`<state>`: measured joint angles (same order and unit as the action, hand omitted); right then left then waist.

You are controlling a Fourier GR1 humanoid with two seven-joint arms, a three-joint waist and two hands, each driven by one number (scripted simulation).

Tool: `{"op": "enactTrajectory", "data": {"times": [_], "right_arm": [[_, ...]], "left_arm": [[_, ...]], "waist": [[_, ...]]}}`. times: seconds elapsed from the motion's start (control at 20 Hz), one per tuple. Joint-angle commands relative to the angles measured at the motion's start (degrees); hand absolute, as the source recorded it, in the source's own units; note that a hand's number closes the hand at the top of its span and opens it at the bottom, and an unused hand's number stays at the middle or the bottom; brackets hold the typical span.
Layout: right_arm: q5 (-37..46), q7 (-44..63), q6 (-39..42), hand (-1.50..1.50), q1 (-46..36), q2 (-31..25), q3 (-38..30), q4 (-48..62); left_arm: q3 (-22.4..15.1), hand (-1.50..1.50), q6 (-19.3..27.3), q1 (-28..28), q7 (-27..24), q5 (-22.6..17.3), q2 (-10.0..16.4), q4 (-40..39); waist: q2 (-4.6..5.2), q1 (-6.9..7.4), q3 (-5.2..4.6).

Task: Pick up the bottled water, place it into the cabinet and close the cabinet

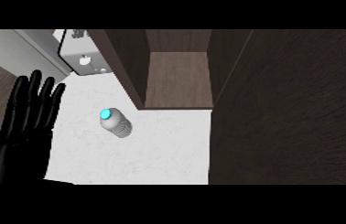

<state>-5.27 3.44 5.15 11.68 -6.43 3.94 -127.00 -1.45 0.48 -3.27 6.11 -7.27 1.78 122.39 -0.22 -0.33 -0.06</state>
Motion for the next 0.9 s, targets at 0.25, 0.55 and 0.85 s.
{"op": "enactTrajectory", "data": {"times": [0.25, 0.55, 0.85], "right_arm": [[-10.1, 5.2, 5.9, -1.5, 17.3, -2.0, -0.2, -16.5], [-9.1, 4.2, 7.3, -1.5, 20.0, -0.5, -0.1, -18.9], [-6.8, 3.6, 8.6, -1.5, 24.6, 0.8, 2.7, -21.4]], "left_arm": [[-5.5, -1.5, 2.8, -12.5, 8.4, -4.1, -1.7, 14.2], [-5.6, -1.5, -1.4, -20.4, 6.8, -6.8, -1.4, 18.9], [-3.0, -1.5, -2.6, -21.7, 3.5, -8.7, -0.6, 14.9]], "waist": [[-0.11, 0.05, 0.08], [-0.08, 0.36, 0.04], [0.0, 0.14, 0.01]]}}
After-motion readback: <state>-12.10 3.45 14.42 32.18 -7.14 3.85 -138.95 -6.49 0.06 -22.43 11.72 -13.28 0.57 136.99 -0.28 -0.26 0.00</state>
